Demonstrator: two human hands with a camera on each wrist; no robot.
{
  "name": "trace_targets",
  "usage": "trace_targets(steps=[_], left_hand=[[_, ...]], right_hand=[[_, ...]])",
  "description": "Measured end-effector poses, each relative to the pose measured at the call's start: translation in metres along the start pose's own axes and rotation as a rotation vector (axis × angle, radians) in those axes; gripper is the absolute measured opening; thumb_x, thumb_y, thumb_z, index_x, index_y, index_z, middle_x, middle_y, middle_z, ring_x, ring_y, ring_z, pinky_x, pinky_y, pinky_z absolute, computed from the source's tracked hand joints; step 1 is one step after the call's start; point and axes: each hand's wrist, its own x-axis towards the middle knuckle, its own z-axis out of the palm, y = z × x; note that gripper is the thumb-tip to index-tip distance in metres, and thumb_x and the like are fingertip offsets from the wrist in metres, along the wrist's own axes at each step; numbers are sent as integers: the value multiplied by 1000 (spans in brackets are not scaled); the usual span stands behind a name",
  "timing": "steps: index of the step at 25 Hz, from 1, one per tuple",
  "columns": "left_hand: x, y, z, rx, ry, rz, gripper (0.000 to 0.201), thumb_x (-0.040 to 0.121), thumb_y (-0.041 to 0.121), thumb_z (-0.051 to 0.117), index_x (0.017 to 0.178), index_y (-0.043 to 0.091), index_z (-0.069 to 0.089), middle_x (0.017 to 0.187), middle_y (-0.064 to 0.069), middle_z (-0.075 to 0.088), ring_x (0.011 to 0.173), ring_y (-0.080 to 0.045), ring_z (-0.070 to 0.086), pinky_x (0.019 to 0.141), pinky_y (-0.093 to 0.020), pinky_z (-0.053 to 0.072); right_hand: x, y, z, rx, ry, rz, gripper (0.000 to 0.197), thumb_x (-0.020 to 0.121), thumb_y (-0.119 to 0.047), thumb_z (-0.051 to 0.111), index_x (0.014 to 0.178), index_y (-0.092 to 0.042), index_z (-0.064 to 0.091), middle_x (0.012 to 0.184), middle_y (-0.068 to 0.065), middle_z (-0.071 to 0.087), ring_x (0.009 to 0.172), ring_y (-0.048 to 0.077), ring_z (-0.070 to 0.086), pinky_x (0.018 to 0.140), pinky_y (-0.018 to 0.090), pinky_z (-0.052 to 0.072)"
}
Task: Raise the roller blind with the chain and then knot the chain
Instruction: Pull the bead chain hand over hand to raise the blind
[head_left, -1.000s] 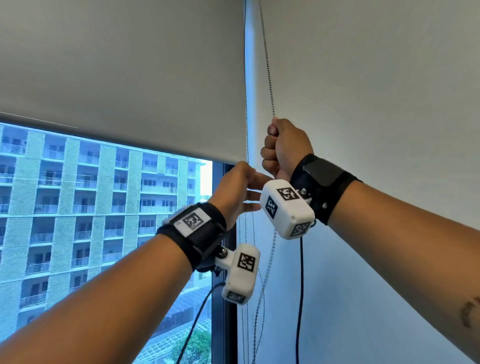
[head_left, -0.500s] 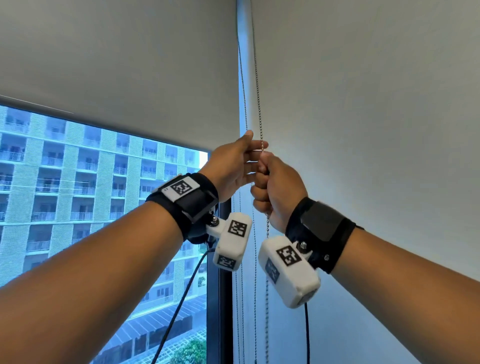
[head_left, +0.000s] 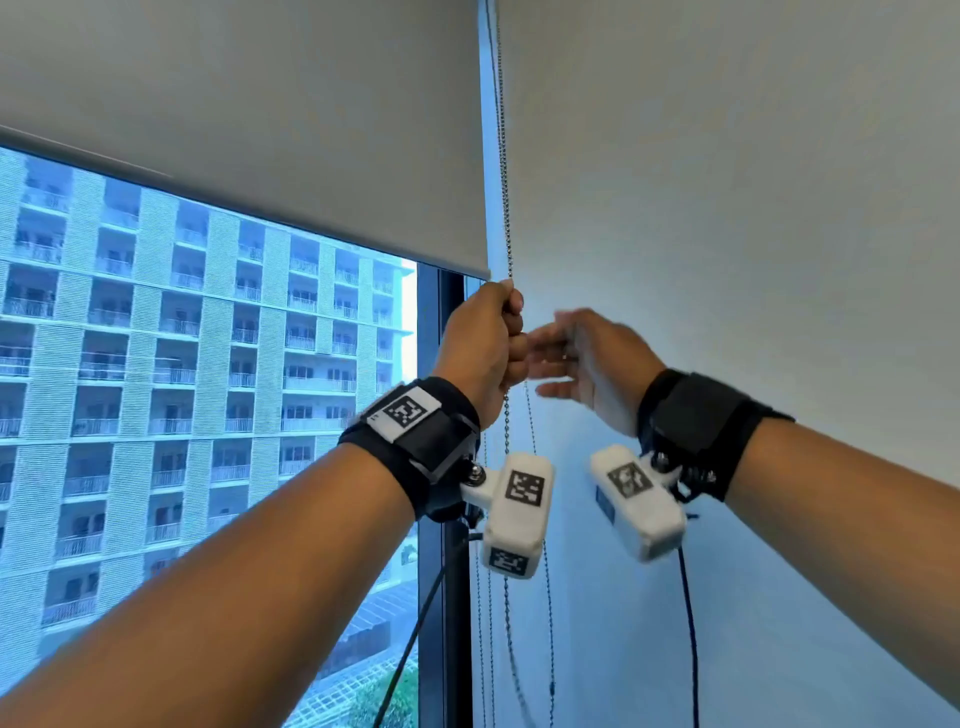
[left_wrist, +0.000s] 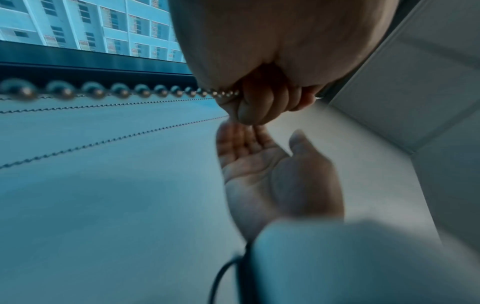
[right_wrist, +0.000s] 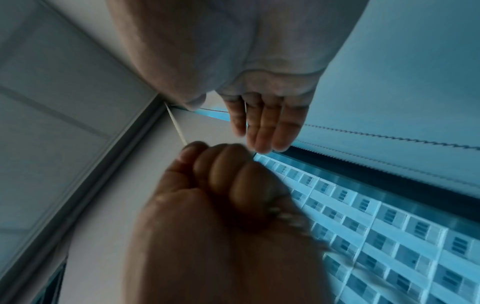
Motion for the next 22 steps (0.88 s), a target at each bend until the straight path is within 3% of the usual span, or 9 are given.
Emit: trace_targets(steps=[3,5,7,11,13,15,16,20,22], left_hand=[[-5,-14,7,-17,2,-24,32,98,24,39,66,22,41,49,9,28,39,-7,19,38,-20,14],[-7,-24,8,-26,4,-40,31,95,27,43,64,24,45,58,5,35,51,-11,28,47,-26,21],[-13,-31,7,5,-6,-29,26,92,26,45,66,26,49,64,2,41,61,-16,34,56,-31,27],[-35,-32,3,56,-53,58,8,75,25,43,75,23,51,71,1,51,65,-17,44,66,-35,37],[-44,-28,-4,135,-67,74,12,72,24,43,70,26,55,58,11,59,62,-14,49,65,-33,42],[-48,-22,-12,223,-74,16,29,83,26,52,55,31,59,47,13,55,54,-12,50,55,-26,43],[-45,-19,-17,240,-62,-24,39,92,28,51,54,29,61,51,9,57,55,-14,51,52,-24,44],[-18,3,-33,237,-33,-64,49,104,38,35,100,2,67,86,-13,63,62,-16,64,49,-21,50],[-5,17,-35,269,-59,-37,60,103,45,33,114,-5,65,94,-17,66,68,-17,69,60,-27,57]], right_hand=[[23,-31,9,157,43,4,48,103,-48,36,103,-4,56,78,12,63,62,21,59,60,31,50],[33,-49,20,308,47,25,49,104,-46,34,103,-2,54,82,16,63,60,23,58,56,29,48],[39,-61,29,361,52,19,48,105,-44,33,97,-3,56,76,12,59,55,20,53,53,28,46],[32,-62,45,391,108,-17,42,105,-41,34,71,-18,44,53,-4,28,38,11,19,39,16,17],[23,-58,50,386,137,-45,44,104,-40,35,64,-22,37,49,-6,22,36,11,14,38,15,13],[15,-56,52,386,151,-67,43,103,-38,37,63,-23,36,49,-7,22,38,11,14,38,17,13],[11,-56,52,391,154,-78,42,103,-37,37,63,-23,36,49,-7,22,39,11,14,39,17,13],[0,-58,51,375,155,-126,36,100,-31,38,65,-23,34,53,-5,20,44,13,12,40,19,13],[-6,-55,53,344,165,-135,37,101,-35,38,65,-24,35,53,-5,21,45,13,11,42,19,13]])
